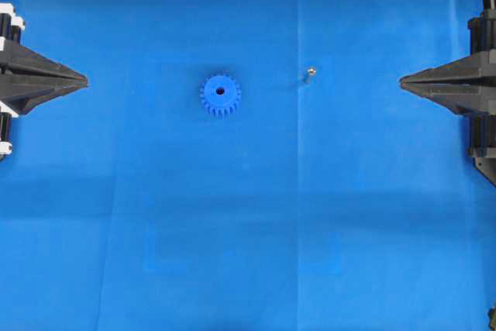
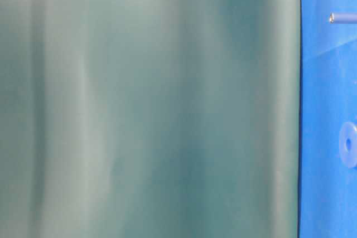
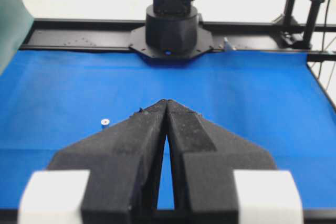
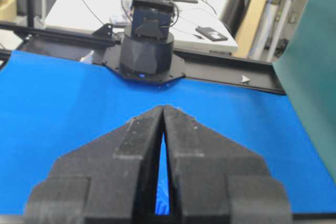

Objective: Insert the shaft placed at a random location into the center hole of the small gear at another random location.
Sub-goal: 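Move the right gripper left toward the silver shaft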

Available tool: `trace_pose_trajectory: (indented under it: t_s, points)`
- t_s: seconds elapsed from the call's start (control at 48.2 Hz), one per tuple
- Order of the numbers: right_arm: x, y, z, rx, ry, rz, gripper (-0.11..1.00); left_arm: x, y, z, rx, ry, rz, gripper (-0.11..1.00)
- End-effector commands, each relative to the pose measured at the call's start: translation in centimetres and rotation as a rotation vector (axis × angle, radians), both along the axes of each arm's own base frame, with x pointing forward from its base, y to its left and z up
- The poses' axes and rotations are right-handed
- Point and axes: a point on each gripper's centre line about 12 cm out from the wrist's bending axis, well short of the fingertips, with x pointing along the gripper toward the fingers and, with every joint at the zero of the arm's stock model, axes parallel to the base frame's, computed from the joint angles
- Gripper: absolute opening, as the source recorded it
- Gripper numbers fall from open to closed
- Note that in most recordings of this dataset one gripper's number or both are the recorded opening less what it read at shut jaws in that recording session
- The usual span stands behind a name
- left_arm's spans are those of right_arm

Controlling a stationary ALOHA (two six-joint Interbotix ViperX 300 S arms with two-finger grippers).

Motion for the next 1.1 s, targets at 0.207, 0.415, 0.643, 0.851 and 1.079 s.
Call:
trace_pose_trajectory:
  t_s: [0.207, 0.415, 0.643, 0.851, 1.079]
  points:
    - [0.7, -0.7, 0.1, -0.016, 0.049, -0.035, -0.06, -0.2, -0.2, 0.6, -0.006, -0.006, -0.009, 0.0]
    - [1.5, -1.3, -0.9, -0.012, 0.065, -0.063, -0.06, -0.3, -0.2, 0.5, -0.006, -0.006, -0.009, 0.0]
    - [4.0, -3.3, -4.4, 0.031, 0.144, -0.143, 0.03, -0.4, -0.2, 0.3, -0.005, -0.002, -0.009, 0.0]
    - [6.4, -5.1, -8.4, 0.052, 0.251, -0.201, 0.51, -0.4, -0.2, 0.3, -0.006, 0.0, -0.009, 0.0]
    - [8.2, -6.5, -12.4, 0.097, 0.318, -0.263, 0.68, -0.4, -0.2, 0.1, -0.006, 0.003, -0.009, 0.0]
